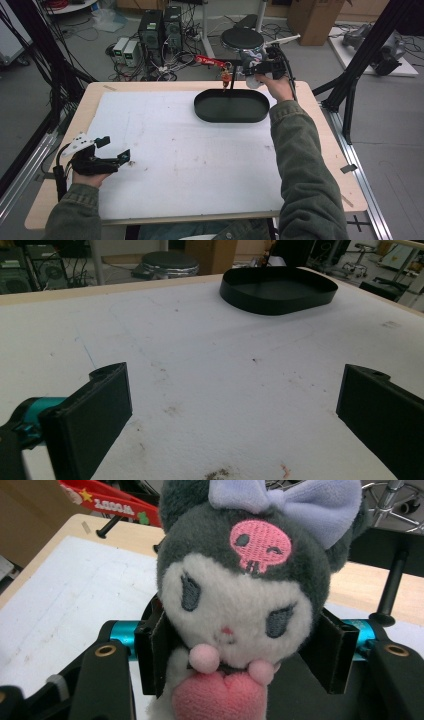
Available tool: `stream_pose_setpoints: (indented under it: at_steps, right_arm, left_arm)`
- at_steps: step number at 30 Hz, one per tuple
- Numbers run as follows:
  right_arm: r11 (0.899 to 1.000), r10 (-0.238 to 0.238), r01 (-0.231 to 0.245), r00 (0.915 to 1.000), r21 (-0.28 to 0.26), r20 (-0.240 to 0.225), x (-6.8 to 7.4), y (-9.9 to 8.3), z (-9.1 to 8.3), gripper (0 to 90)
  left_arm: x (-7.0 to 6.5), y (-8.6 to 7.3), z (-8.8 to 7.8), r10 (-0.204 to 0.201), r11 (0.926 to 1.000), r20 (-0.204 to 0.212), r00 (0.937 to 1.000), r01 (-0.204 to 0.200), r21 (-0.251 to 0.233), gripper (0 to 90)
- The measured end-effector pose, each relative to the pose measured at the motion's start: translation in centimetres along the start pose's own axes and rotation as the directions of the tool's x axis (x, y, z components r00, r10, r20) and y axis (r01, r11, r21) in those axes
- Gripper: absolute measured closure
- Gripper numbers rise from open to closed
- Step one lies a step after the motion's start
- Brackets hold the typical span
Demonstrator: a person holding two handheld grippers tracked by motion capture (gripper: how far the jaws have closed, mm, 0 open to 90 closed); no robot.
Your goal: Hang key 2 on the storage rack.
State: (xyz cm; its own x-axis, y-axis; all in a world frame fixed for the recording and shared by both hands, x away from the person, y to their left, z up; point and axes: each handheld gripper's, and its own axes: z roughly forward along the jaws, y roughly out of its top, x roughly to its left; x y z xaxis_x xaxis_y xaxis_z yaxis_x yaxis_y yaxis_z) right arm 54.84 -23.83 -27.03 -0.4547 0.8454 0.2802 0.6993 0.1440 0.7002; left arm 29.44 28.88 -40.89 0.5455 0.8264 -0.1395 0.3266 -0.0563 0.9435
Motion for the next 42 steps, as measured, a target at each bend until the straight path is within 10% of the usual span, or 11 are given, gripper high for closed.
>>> stream_pose_setpoints:
  at_steps: [14,19,37,42]
  right_arm:
    - [0.995,-0.093,0.09,0.9917,0.03,0.089,-1.4,-2.7,0.2,0.3]
    - [0.979,-0.173,0.164,0.9828,0.121,0.066,-0.8,-3.7,-0.1,0.5]
    - [0.969,-0.24,0.237,0.9702,0.07,0.037,1.5,-5.2,-2.9,0.6]
    - [0.979,-0.203,0.203,0.9779,-0.003,0.052,1.4,-6.5,-4.4,0.5]
  left_arm:
    - [-0.2,0.0,0.0,0.005,1.0,0.007,1.0,-0.005,0.008,1.7]
    - [-0.2,0.0,0.0,0.0,1.0,0.005,1.0,0.0,0.004,1.7]
    - [-0.1,0.2,0.1,-0.009,0.9999,0.006,0.9999,0.009,-0.011,1.7]
    - [-0.1,0.2,0.2,-0.012,0.9998,0.006,0.9999,0.012,-0.016,1.7]
